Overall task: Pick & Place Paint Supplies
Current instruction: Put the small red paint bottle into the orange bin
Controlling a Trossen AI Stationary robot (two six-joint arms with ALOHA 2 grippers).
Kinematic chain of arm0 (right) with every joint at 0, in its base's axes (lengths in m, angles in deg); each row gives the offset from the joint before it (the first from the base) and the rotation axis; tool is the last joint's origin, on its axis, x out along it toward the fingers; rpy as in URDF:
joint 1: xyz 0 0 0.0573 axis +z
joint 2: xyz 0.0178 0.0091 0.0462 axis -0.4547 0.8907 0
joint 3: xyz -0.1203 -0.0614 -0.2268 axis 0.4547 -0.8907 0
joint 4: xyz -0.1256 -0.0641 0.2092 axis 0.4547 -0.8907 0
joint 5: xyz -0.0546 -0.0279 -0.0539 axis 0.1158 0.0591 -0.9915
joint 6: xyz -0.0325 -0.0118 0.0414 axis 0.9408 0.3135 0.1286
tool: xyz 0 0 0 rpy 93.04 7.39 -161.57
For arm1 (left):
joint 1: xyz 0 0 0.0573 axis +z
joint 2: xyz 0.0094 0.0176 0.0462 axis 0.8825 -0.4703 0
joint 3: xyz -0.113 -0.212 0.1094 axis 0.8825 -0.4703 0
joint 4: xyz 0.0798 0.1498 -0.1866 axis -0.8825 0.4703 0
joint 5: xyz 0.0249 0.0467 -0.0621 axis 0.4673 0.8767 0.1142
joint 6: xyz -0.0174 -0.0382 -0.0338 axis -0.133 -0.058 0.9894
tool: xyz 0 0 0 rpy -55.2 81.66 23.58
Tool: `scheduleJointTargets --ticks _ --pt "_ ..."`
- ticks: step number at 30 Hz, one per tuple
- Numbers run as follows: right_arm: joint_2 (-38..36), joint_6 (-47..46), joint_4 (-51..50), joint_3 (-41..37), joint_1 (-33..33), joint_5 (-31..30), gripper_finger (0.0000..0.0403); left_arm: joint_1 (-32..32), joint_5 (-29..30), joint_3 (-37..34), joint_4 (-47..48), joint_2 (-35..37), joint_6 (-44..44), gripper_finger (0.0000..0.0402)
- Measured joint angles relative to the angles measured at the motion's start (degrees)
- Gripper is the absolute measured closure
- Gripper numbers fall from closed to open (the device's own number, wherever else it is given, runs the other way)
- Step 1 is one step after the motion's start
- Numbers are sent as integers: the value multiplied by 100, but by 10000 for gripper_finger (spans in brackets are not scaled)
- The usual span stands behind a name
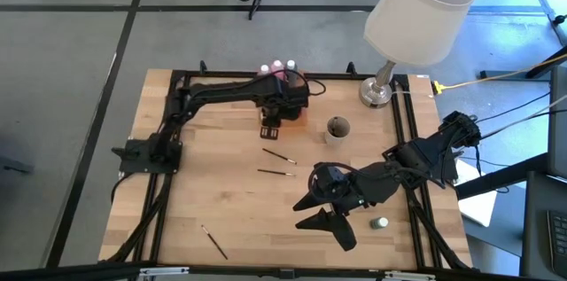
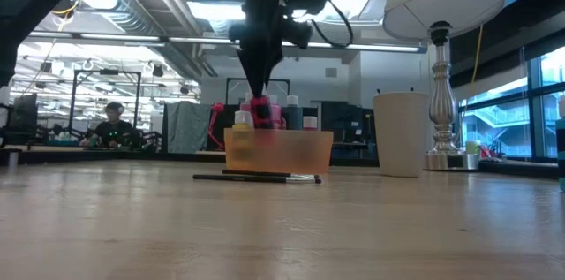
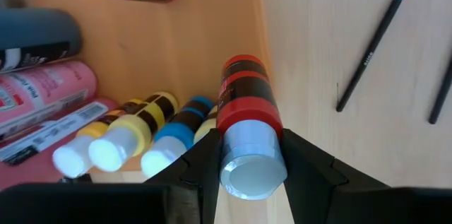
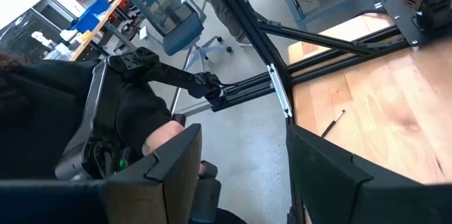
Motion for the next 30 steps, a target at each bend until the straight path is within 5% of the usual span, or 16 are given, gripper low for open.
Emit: scheduleJointTargets --ticks 30 --pt "0 -17 -224 0 0 0 190 198 -316 -1 24 -346 -264 281"
